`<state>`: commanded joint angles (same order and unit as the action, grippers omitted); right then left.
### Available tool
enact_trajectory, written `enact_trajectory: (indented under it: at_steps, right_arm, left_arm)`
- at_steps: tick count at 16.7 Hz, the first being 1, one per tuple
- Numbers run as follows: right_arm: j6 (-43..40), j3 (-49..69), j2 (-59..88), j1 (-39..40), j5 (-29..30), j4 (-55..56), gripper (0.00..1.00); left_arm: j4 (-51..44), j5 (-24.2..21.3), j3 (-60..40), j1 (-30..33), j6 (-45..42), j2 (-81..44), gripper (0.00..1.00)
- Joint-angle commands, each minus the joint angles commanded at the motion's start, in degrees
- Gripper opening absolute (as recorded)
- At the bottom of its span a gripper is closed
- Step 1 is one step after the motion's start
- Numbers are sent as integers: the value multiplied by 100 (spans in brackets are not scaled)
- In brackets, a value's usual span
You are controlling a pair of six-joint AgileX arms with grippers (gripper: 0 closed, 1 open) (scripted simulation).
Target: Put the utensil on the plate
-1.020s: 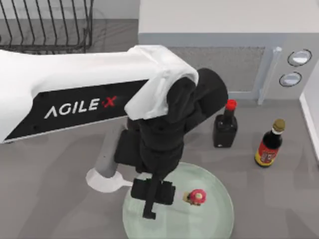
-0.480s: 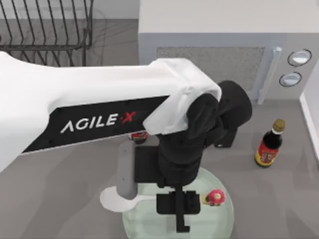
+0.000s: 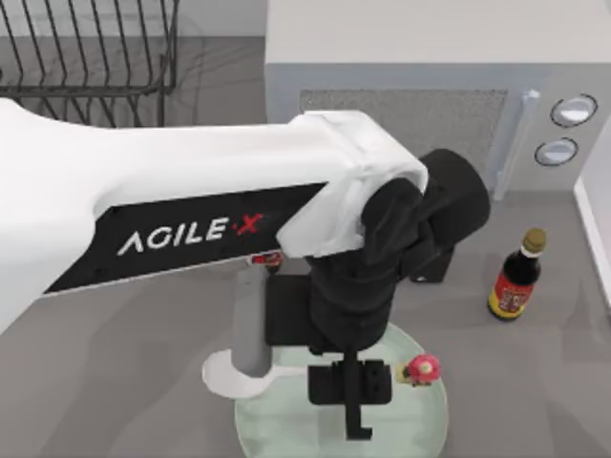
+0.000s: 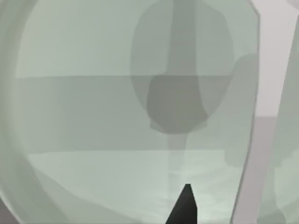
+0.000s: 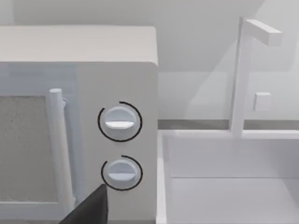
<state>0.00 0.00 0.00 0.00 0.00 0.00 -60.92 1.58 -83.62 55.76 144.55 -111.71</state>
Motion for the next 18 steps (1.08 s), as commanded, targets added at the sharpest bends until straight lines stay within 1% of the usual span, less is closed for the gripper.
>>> enact_trajectory:
  at_steps: [10,14,18]
  right_arm:
    - [0,0,0,0,0,0,100]
    - [0,0,0,0,0,0,100]
    - [0,0,0,0,0,0,100]
  left_arm:
    - [997,362,-263,66,-18,53,0]
    - [1180,352,-192,14,-16,90,0]
    - [1128,230,10,-35,-8,92,0]
